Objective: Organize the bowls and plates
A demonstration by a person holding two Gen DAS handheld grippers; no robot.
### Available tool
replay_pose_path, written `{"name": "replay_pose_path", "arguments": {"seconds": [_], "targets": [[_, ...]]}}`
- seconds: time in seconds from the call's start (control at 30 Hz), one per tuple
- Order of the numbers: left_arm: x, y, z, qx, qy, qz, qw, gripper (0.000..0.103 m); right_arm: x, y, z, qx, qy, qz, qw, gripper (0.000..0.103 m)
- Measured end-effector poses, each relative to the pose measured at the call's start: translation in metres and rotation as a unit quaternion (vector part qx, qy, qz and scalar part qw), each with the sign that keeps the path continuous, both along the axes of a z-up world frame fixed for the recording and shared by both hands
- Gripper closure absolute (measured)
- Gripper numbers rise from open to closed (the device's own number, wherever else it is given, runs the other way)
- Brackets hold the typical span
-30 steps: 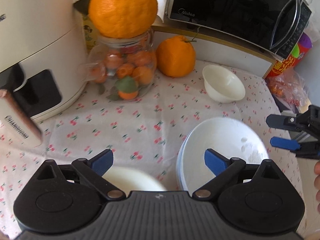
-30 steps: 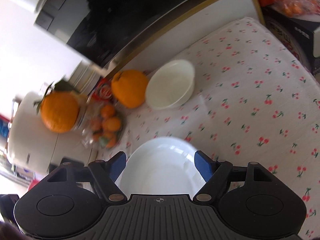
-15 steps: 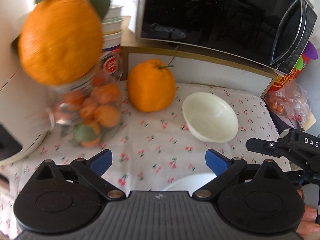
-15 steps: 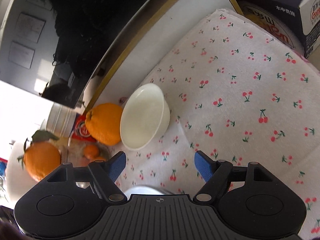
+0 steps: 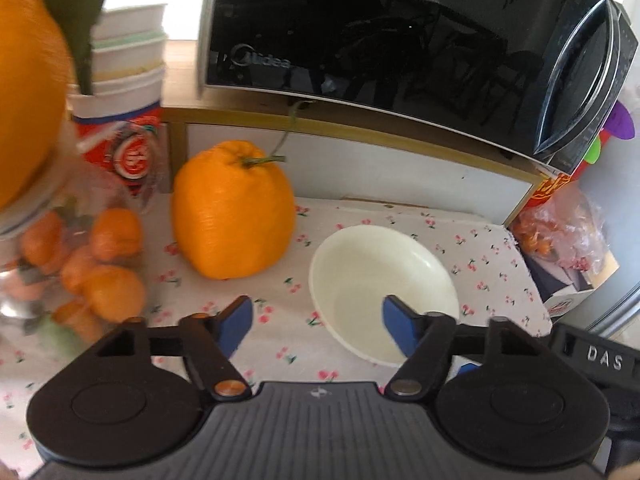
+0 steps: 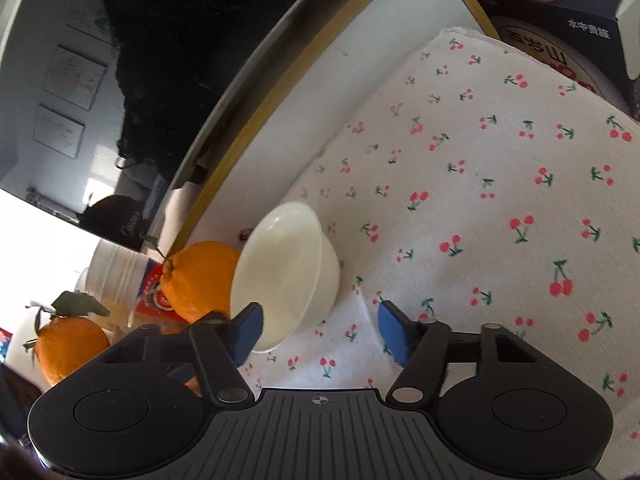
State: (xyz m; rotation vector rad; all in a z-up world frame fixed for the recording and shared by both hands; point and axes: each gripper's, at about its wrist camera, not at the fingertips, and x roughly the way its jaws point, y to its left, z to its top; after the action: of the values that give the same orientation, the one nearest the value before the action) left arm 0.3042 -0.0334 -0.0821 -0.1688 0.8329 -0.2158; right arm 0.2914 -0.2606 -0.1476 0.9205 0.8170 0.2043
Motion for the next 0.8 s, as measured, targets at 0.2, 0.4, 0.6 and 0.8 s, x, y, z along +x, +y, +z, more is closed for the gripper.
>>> {"name": "replay_pose_path", "arguments": {"seconds": [0.2, 0.4, 0.6, 0.8], "targets": [[0.010, -0.012, -0.011, -0.006, 0.005, -0.010, 0.9999, 0.068, 0.002, 0.003, -0.001, 0.020, -0.021, 0.006, 1.000, 0.061], [0.012, -0.016, -0.017, 0.000, 0.013, -0.004, 0.9999, 0.089, 0.004, 0.005, -0.008, 0.018, -0.015, 0.003, 1.000, 0.077], [0.012, -0.017, -0.018, 0.000, 0.015, -0.004, 0.9999, 0.092, 0.003, 0.004, -0.009, 0.019, -0.019, 0.001, 1.000, 0.092], [0.007, -0.015, -0.010, 0.001, 0.013, -0.001, 0.9999, 0.092, 0.001, 0.005, -0.005, 0.021, -0.023, 0.003, 0.999, 0.092]]}}
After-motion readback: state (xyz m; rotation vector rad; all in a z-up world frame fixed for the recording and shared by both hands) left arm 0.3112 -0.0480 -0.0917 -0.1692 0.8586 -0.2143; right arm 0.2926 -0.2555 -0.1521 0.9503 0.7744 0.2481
